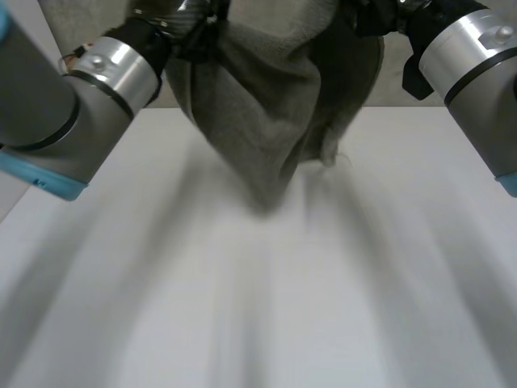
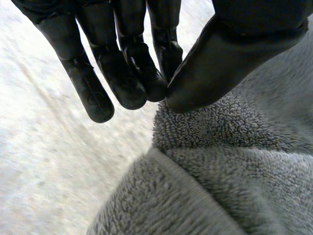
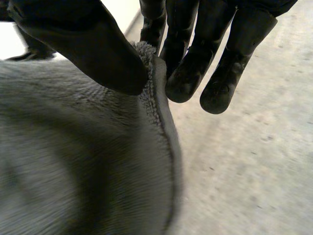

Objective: Fold the towel.

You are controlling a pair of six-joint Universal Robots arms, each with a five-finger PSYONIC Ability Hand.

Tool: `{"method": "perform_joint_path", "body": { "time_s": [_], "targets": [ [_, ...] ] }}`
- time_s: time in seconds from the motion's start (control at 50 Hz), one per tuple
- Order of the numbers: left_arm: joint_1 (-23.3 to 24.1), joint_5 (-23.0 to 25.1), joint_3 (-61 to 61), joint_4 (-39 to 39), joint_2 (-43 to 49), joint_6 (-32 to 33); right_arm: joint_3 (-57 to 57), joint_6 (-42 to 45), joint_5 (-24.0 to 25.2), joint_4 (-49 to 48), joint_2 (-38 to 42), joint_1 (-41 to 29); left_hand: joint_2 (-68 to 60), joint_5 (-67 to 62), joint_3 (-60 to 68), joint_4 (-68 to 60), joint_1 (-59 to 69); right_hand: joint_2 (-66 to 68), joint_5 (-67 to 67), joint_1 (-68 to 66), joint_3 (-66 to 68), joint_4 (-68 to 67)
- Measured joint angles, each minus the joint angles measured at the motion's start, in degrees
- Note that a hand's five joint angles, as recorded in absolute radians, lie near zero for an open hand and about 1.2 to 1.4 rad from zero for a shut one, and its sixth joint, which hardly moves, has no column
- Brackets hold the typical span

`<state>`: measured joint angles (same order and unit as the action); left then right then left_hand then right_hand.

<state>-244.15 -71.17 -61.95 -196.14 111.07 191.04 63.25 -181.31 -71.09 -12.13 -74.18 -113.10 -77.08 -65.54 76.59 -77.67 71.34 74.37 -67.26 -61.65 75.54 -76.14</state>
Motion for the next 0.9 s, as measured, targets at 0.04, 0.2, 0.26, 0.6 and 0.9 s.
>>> {"method": "perform_joint_path", "body": {
  "time_s": [0.04, 0.2, 0.26, 0.6, 0.9],
  "targets": [
    [-0.94, 0.05, -6.29, -4.41, -2.88, -1.21, 2.67, 0.11, 3.1, 0.05, -0.66, -0.27, 1.69, 1.01, -1.18, 1.48, -0.27, 0.0, -0.1, 0.0, 0.0, 0.0],
    [-4.25, 5.37, -34.95, -16.1, -8.71, -2.33, 19.02, 16.17, 16.52, 9.92, 0.51, -2.71, 34.37, 33.33, -33.56, 34.8, -28.92, -2.4, 3.58, -5.92, -1.95, 2.69],
    [-5.35, 9.84, -43.48, -16.19, -8.65, -2.07, 24.21, 31.44, 15.9, 17.99, 2.61, -3.45, 44.45, 43.89, -43.5, 44.66, -39.66, -31.52, 34.45, 22.64, -31.25, 31.82],
    [-10.45, 14.85, -34.49, -7.52, -8.66, -2.29, 31.41, 25.24, 1.9, 15.03, -3.27, -1.2, 51.86, 52.24, -50.51, 51.88, -46.57, -60.93, 64.27, 48.88, -61.8, 61.85],
    [-0.28, 16.31, -9.03, 8.54, 16.77, 8.09, 44.11, 18.5, -6.84, 2.52, -1.75, -1.33, 51.88, 52.25, -50.52, 52.08, -46.76, -60.93, 64.27, 49.12, -61.81, 62.06]
  ]
}}
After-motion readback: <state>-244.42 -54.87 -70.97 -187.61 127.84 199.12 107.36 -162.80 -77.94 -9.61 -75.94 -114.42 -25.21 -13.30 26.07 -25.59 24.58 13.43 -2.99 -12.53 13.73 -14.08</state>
